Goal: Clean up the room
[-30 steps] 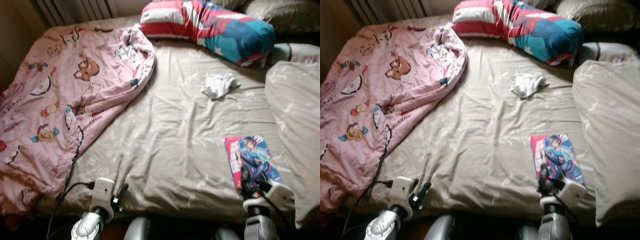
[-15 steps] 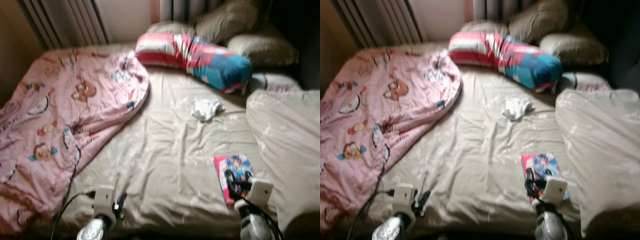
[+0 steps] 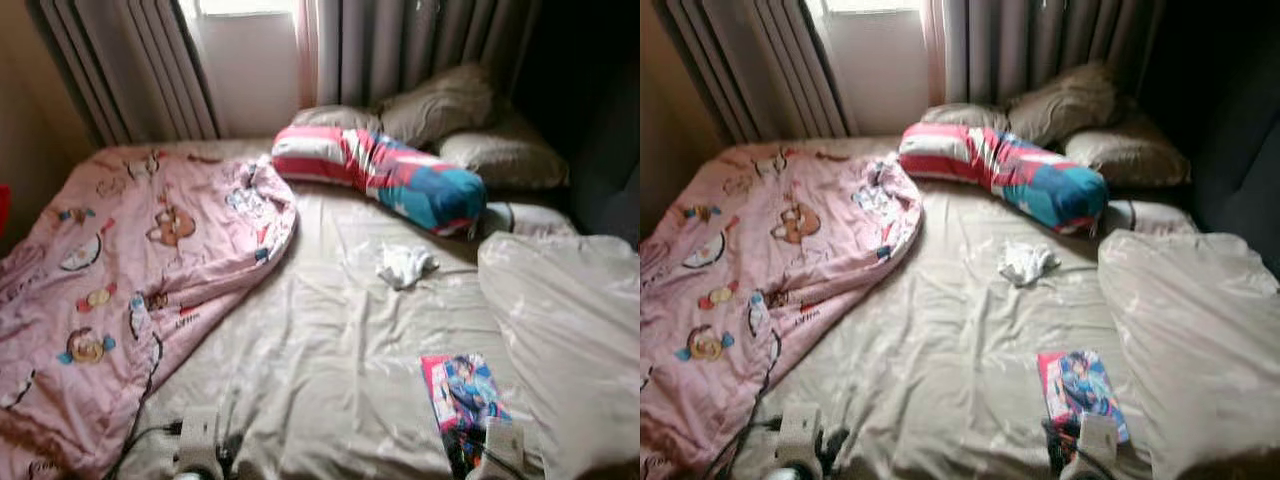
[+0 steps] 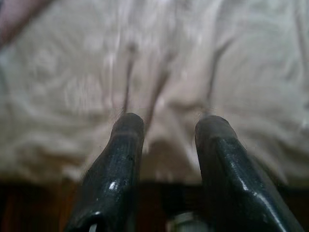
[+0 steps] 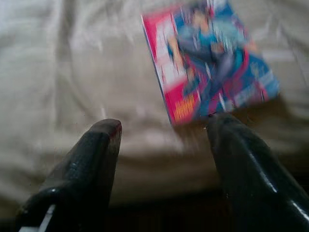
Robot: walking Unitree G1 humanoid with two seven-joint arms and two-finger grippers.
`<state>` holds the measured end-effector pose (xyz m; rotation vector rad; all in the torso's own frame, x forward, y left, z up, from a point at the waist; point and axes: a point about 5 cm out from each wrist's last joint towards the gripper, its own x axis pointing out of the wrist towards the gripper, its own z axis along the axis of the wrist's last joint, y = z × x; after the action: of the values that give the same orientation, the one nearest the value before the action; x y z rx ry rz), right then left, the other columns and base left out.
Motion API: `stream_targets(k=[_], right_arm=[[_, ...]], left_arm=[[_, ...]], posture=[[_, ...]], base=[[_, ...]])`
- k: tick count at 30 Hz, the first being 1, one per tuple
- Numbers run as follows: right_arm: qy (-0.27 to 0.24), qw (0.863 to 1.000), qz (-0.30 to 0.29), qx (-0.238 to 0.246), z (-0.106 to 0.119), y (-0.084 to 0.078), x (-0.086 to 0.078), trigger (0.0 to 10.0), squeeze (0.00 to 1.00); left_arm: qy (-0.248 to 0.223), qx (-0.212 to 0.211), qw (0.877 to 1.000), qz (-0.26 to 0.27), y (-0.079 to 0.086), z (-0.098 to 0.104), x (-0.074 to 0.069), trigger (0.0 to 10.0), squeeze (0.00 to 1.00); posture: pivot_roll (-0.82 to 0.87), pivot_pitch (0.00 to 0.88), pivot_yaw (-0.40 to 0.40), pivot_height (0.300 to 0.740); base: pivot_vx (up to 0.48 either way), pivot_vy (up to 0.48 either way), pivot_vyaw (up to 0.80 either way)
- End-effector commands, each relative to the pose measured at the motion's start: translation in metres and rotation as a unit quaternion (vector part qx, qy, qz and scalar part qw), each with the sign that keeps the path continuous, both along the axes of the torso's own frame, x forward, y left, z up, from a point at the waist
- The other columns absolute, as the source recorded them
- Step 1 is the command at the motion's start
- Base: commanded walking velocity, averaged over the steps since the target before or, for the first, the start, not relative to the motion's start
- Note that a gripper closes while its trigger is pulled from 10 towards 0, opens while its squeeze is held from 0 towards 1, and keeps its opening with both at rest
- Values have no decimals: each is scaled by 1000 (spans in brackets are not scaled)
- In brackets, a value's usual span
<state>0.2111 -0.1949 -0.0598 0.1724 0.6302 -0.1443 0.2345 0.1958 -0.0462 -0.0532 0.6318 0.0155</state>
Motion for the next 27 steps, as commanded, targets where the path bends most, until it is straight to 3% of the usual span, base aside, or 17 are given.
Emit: stream_targets(k=[1, 4, 8, 16, 19, 24, 27], right_arm=[[35, 999, 11, -7, -8, 1, -10, 10000, 0], [67, 998, 0, -7, -15, 0, -21, 10000, 0], [75, 997, 10, -7, -18, 2, -25, 10000, 0], [98, 995, 17, -11, -24, -1, -40, 10000, 0], [108, 994, 14, -12, -27, -8, -48, 10000, 0], [136, 991, -10, -18, -30, -43, -78, 10000, 0], [145, 989, -9, -25, -31, -51, -87, 10000, 0]], left_arm=[[55, 8, 998, 15, 8, -14, -20, 10000, 0], [93, 14, 995, 28, 12, -24, -36, 10000, 0], [95, 6, 995, 34, 10, -25, -37, 10000, 0], [108, 7, 994, 32, 10, -27, -39, 10000, 0], [110, 8, 993, 32, 11, -27, -40, 10000, 0], [114, 12, 993, 33, 13, -27, -40, 10000, 0], [117, 13, 992, 34, 13, -28, -42, 10000, 0]], posture=[[-87, 87, 45, 740], [-95, 122, 45, 740], [-74, 143, 41, 740], [-71, 167, 47, 740], [-68, 173, 49, 740], [-65, 184, 55, 740], [-64, 187, 56, 740]], base=[[0, 0, 0], [0, 0, 0], [0, 0, 0], [0, 135, 580], [0, 377, 0], [0, 376, 0], [0, 375, 0]])
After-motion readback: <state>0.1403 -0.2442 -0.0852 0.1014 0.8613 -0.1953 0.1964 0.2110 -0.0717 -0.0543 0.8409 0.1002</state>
